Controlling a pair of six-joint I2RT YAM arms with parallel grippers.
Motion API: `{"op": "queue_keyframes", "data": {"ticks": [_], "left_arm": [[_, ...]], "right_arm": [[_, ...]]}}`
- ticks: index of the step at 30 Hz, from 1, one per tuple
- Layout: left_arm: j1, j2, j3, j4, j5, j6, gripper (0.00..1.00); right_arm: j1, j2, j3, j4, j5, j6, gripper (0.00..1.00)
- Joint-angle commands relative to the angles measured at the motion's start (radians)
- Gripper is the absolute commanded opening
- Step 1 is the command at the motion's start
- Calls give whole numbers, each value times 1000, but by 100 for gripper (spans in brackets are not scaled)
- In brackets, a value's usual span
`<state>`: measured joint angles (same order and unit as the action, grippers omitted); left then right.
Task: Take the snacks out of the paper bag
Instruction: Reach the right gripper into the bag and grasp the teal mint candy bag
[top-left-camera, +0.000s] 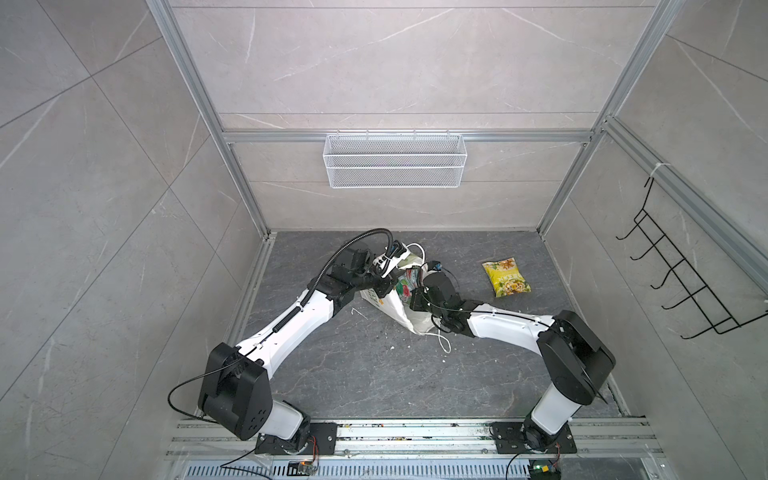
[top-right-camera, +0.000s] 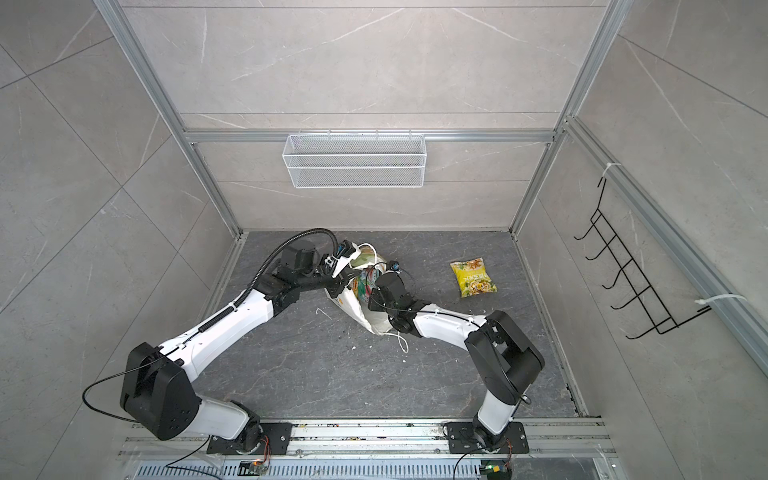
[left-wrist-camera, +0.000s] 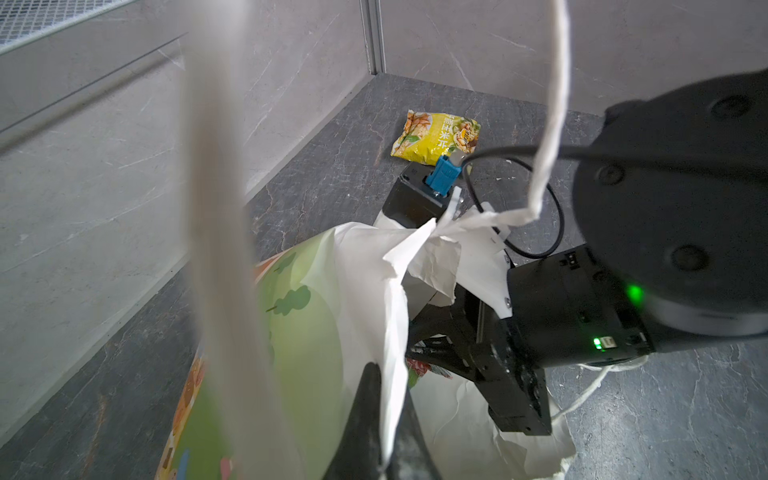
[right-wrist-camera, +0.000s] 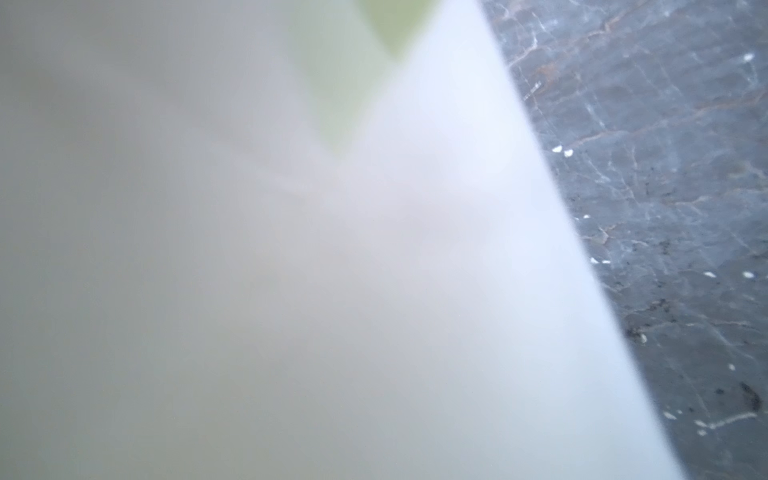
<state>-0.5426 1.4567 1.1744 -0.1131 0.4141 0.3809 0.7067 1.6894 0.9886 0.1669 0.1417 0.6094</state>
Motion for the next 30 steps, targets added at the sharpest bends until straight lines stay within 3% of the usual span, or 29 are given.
{"op": "queue_keyframes", "data": {"ticks": [1, 16, 30], "left_arm": [[-10, -18, 35, 73, 40, -10, 0], [-10, -18, 32, 86, -11, -23, 0], [-10, -5, 49, 89, -36, -31, 0]], "right_arm": [[9, -78, -5, 21, -37, -49, 0], [9, -275, -35, -44, -236, -178, 0], [8, -470, -32, -158, -331, -281, 0]]}}
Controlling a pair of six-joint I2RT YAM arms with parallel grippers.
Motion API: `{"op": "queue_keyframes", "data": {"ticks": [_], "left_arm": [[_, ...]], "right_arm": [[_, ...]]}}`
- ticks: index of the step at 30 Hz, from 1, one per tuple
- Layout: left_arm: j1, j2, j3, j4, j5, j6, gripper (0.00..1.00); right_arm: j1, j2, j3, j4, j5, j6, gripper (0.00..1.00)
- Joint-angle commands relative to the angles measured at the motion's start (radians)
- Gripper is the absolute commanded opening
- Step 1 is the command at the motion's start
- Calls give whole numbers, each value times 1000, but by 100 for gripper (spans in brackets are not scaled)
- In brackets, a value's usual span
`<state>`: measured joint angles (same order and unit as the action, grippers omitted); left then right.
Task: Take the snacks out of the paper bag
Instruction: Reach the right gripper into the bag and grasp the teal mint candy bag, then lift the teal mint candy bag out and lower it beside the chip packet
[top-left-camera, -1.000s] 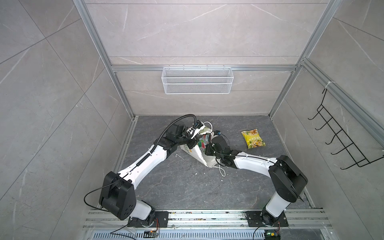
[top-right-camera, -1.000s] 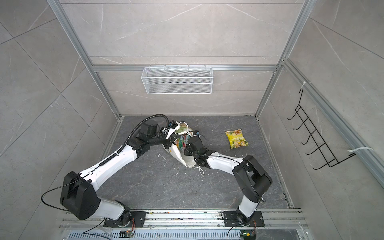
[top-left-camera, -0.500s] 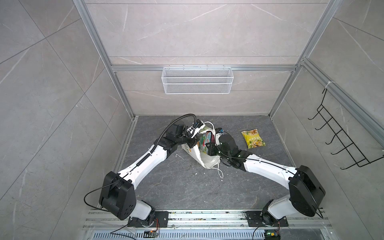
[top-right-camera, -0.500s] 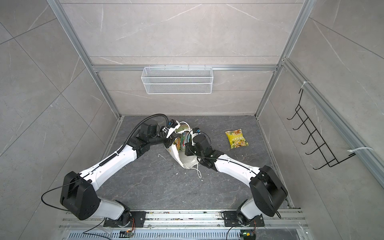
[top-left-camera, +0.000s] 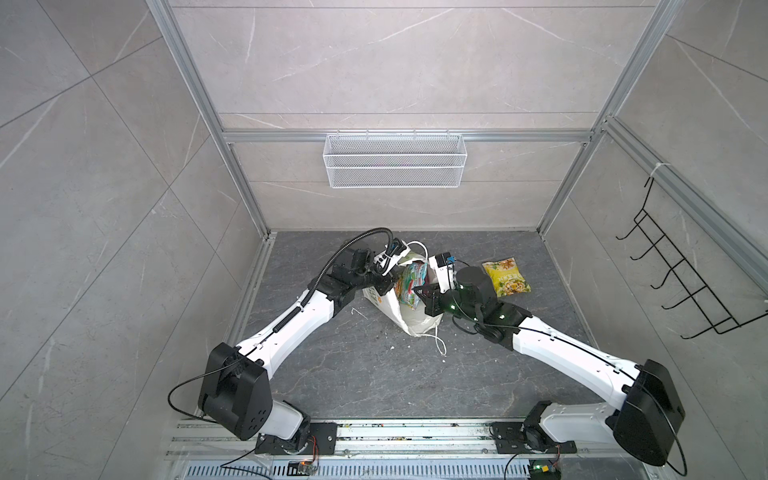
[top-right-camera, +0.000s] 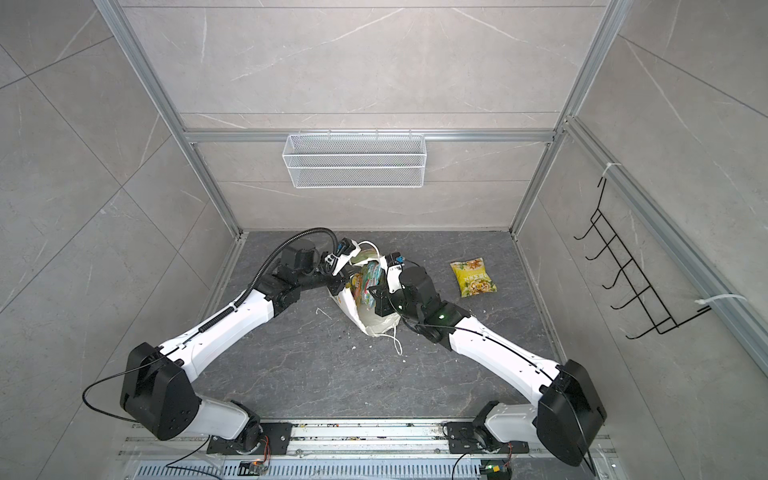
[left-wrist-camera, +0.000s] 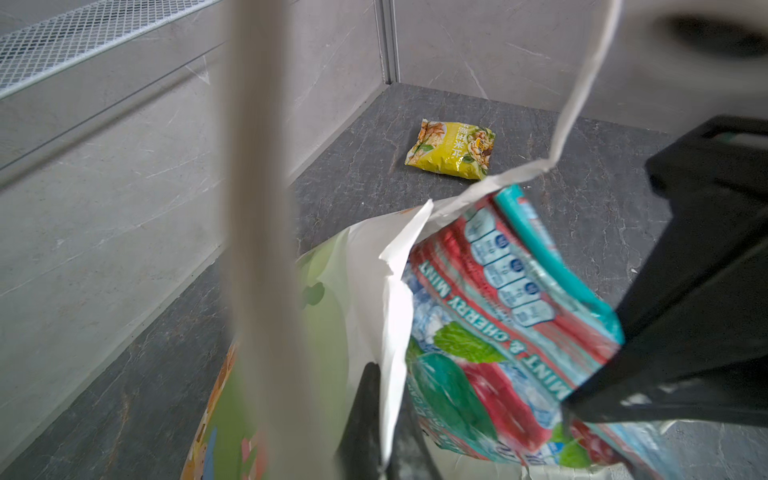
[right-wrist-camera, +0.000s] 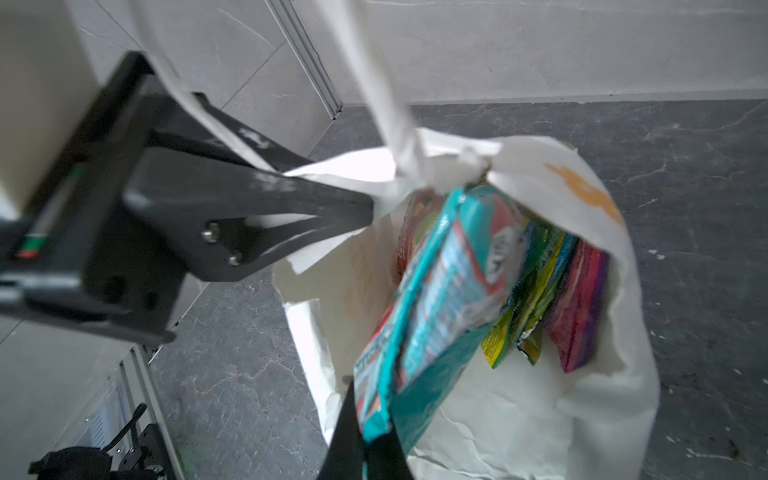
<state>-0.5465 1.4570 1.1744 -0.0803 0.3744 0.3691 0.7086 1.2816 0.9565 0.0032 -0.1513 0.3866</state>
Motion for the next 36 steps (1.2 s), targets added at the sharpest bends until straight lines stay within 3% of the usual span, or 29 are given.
{"op": "queue_keyframes", "data": {"ticks": [1, 7, 13, 22, 25, 29, 32, 36], "left_arm": [[-6, -4, 48, 58, 2, -22, 0], [-7, -7, 45, 62, -7, -21, 0], [-6, -12, 41, 63, -14, -22, 0], [-6, -15, 28, 86, -24, -31, 0], [-6, -13, 30, 84, -23, -32, 0], [-6, -9, 33, 87, -21, -31, 0], [-6, -1, 40, 92, -19, -31, 0], [-6, 12, 57, 86, -10, -30, 0]], "right_arm": [[6, -77, 0, -3, -50, -72, 0], [0, -162, 20, -116, -159, -169, 0], [-50, -256, 51, -282, -363, -241, 0], [-174, -388, 55, -478, -171, -256, 0], [-215, -459, 27, -461, -126, -251, 0], [-234, -569, -38, -401, 90, -219, 0], [-239, -632, -75, -346, 151, -210, 0], [-246, -621, -89, -297, 264, -186, 0]]}}
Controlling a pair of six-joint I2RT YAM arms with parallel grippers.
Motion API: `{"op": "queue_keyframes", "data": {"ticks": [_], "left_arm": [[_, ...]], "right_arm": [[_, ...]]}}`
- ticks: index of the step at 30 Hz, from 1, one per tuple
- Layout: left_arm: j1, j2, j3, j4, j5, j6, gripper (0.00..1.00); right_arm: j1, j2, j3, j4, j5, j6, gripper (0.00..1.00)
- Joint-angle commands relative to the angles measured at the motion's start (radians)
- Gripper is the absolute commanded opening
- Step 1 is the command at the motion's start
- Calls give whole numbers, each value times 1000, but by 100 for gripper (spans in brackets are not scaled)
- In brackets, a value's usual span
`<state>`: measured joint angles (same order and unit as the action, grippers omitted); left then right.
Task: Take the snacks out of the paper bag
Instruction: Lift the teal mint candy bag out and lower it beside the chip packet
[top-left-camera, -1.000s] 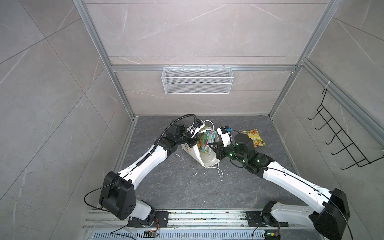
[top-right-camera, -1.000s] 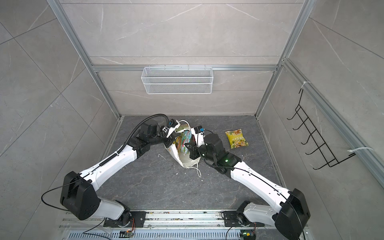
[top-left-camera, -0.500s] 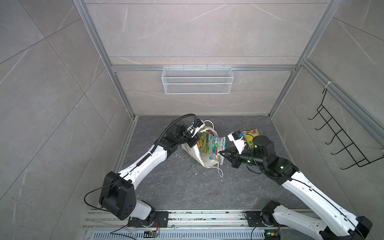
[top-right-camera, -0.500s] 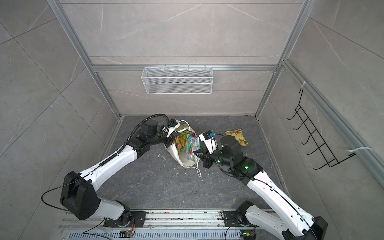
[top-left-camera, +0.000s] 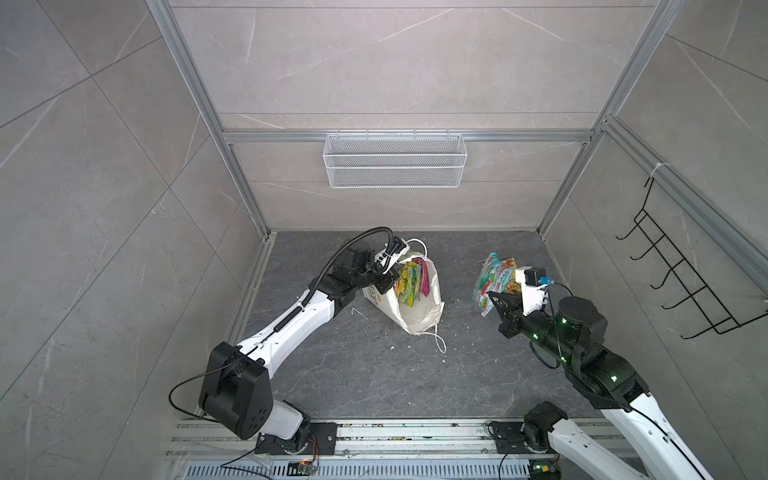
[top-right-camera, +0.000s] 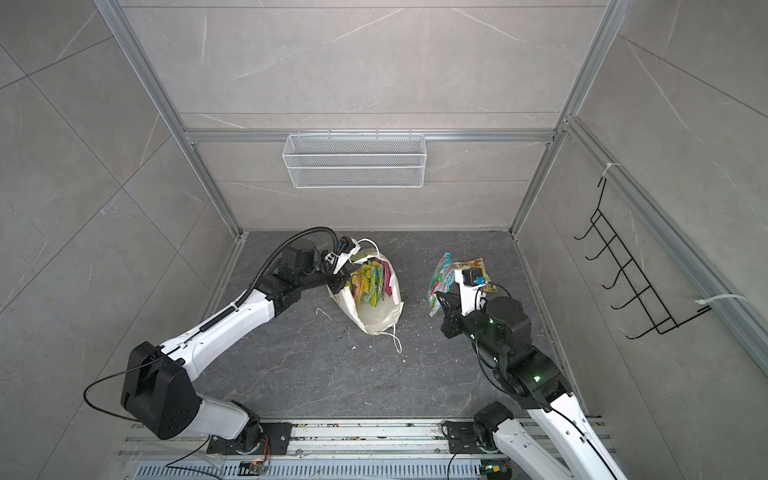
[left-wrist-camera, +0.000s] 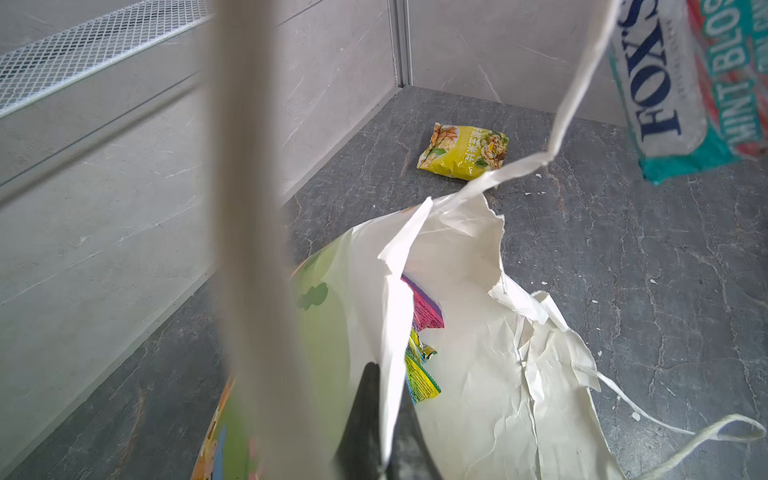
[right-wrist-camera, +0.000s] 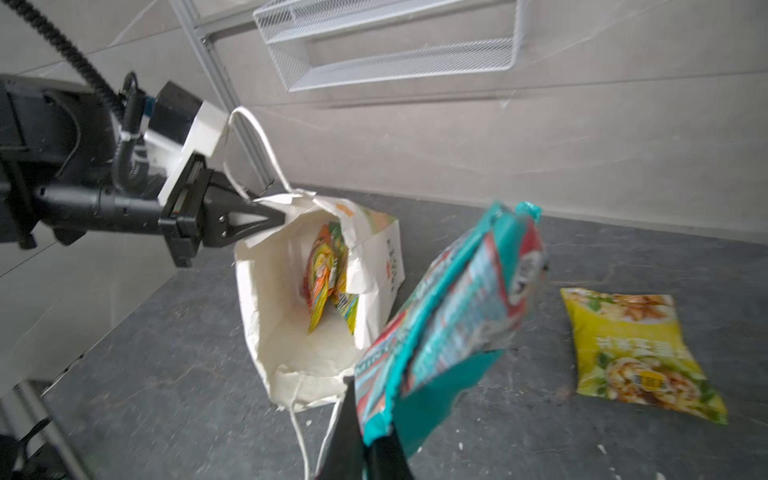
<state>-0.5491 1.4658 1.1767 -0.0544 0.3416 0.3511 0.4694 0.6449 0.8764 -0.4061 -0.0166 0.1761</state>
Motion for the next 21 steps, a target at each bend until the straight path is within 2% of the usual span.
{"op": "queue_keyframes", "data": {"ticks": [1, 6, 11, 16, 21], "left_arm": [[-4, 5, 59, 60, 25, -14, 0], [-5, 2, 57, 74, 24, -23, 0], [-8, 8, 57, 67, 17, -23, 0], [-9, 13, 63, 60, 15, -24, 0], [-8, 23, 70, 67, 16, -29, 0]], "right_arm": [[-11, 39, -1, 117, 136, 29, 0], [-72, 230, 75, 121, 134, 128, 0], [-151, 385, 93, 201, 58, 266, 0], [-164, 527, 100, 273, 83, 392, 0], [-189, 689, 146, 270, 87, 516, 0]]}}
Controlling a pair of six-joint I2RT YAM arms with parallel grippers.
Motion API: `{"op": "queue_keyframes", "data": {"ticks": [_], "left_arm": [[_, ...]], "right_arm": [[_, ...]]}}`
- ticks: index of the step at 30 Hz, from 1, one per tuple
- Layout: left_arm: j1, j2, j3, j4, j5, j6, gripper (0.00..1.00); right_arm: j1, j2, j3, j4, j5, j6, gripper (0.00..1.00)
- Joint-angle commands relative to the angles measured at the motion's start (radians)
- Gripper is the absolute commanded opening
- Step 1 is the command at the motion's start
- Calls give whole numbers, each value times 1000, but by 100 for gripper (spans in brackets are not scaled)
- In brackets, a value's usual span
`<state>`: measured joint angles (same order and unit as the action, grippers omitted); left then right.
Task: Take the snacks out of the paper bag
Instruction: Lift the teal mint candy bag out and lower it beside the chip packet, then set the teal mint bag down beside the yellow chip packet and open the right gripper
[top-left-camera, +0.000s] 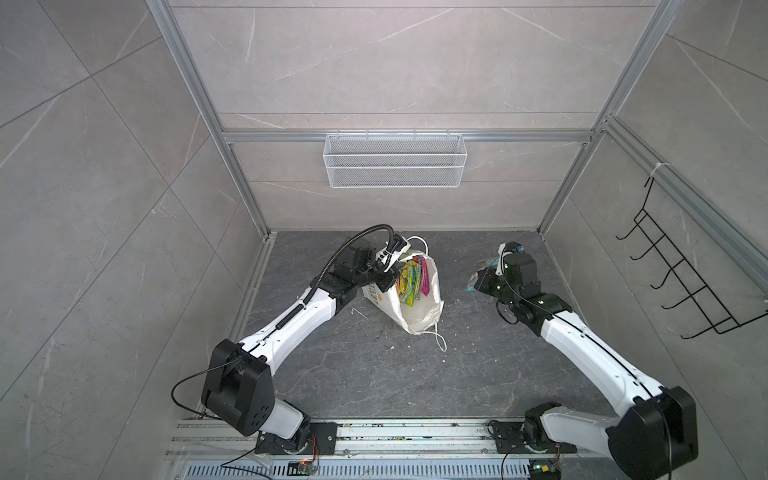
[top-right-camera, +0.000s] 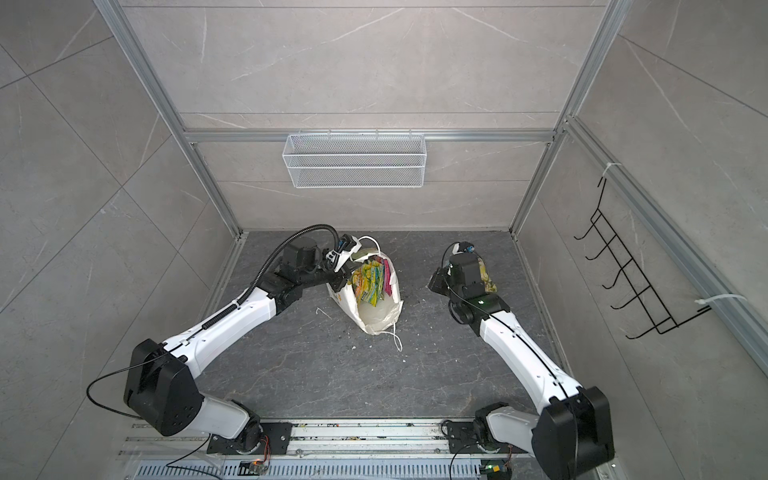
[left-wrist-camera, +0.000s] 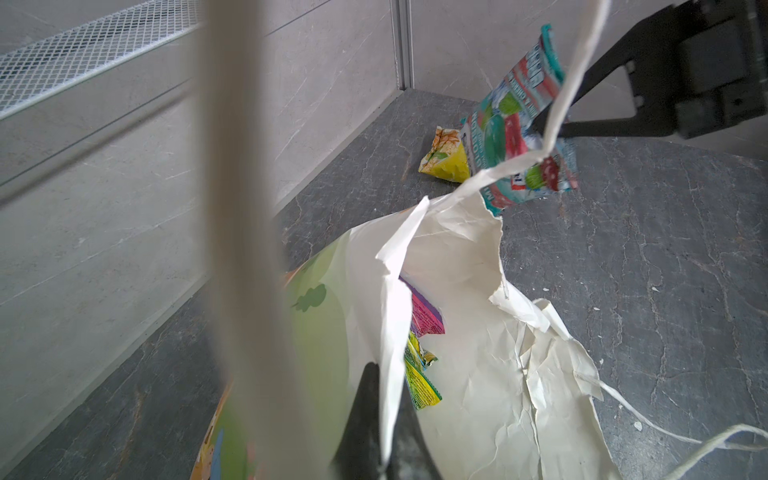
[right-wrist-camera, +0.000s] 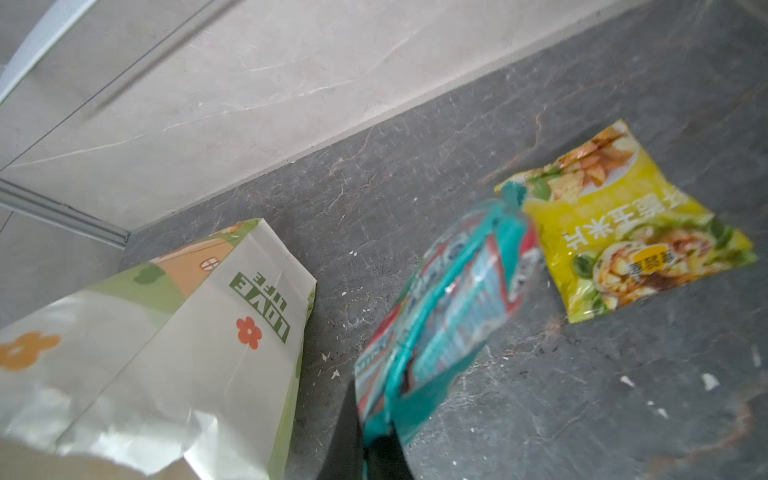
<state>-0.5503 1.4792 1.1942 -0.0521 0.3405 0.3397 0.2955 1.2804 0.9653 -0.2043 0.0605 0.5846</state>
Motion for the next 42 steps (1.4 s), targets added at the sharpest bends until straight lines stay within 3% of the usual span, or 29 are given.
{"op": "queue_keyframes", "data": {"ticks": [1, 15, 31, 42], "left_arm": [[-7, 12, 53, 64, 18, -18, 0], [-9, 12, 38, 82, 14, -27, 0], [-8, 14, 16, 110, 25, -38, 0], [-9, 0, -1, 115, 23, -41, 0]], "right_arm": [[-23, 81, 59, 94, -12, 122, 0], [-96, 296, 23, 304, -2, 428, 0], [-94, 221, -256, 390, 74, 662, 0], [-55, 324, -291, 506, 105, 858, 0]]}}
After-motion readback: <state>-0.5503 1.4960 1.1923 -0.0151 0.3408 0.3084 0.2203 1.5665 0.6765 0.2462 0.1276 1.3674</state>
